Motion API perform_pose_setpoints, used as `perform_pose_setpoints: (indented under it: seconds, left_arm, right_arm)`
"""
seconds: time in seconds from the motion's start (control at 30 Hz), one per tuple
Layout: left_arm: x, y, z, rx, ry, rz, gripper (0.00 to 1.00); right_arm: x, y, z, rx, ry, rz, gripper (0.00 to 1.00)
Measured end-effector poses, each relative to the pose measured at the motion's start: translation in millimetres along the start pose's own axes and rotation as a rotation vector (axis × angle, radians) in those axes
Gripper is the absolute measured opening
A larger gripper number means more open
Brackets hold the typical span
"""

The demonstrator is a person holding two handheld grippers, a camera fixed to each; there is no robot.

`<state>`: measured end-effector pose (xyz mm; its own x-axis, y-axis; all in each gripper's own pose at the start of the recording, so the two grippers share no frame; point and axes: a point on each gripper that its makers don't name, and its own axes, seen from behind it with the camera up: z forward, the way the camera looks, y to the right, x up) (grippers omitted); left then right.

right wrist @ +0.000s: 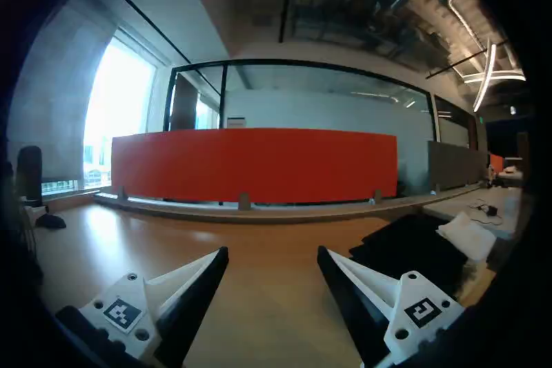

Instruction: Fold towel

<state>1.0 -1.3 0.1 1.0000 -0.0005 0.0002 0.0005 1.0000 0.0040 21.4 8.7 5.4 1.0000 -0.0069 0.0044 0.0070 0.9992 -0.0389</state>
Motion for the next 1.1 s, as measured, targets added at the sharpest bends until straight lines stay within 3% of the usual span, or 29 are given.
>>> perform_pose_setpoints:
  seconds: [0.77, 1.1]
  left_arm:
    - [-0.1, -0.3, -0.3, 0.000, 0.000, 0.000, 0.94]
    - [0.2, -0.6, -0.3, 0.000, 0.000, 0.000, 0.94]
  right_arm:
    - [-27.8, -9.1, -2.8, 0.015, -0.028, -0.006, 1.00]
    - [-23.8, -9.3, -4.6, 0.016, -0.012, 0.007, 1.00]
